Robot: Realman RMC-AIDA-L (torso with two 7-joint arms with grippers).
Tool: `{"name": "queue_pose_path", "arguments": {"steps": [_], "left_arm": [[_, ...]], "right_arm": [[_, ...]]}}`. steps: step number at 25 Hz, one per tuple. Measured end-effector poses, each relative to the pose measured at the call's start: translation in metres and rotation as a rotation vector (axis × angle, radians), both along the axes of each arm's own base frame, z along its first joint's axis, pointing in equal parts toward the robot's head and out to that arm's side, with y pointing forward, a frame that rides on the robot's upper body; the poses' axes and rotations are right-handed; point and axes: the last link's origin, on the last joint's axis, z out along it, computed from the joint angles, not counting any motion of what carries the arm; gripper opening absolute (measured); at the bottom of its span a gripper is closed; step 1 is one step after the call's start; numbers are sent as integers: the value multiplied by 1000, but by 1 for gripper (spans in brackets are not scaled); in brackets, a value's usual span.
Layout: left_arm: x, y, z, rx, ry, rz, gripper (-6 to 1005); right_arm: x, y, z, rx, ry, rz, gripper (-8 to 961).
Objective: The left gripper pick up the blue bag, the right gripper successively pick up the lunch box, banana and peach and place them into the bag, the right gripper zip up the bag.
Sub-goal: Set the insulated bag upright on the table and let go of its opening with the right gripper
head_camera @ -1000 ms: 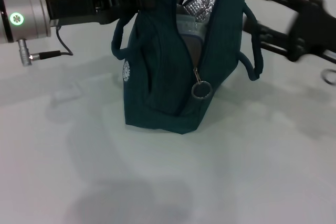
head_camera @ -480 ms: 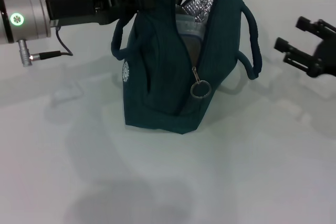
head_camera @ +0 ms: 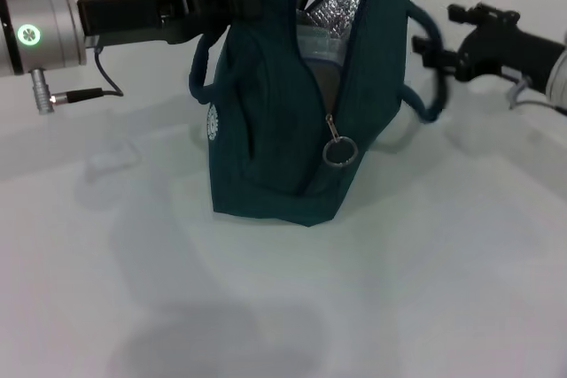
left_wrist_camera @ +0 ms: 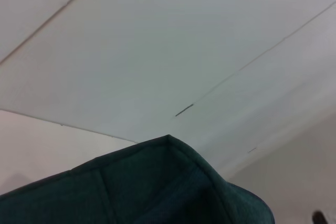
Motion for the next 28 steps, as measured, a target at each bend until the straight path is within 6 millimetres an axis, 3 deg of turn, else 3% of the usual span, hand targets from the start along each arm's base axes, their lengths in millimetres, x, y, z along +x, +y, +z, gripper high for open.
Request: {"name": "queue_pose_path", "arguments": {"steps": [6, 10, 11, 17, 24, 28], "left_arm": [[-11, -7, -2, -15, -4, 20, 93], [-22, -15, -5, -32, -10, 42, 95], [-23, -17, -8, -43, -16, 40, 96], [-24, -39, -22, -104, -108, -9, 99], [-25, -57, -30, -125, -162, -47, 103], [-33, -59, -37, -107, -137, -38, 106]], "right_arm": [[10, 12, 28, 211, 59, -69, 709], [9, -11, 52, 346, 197, 61, 709], [7, -27, 61, 381, 254, 143, 709], [-2, -57, 71, 386, 355, 303, 709], [-1, -79, 72, 325, 438, 358, 709], [1, -69, 64, 278, 418, 289, 709]]}}
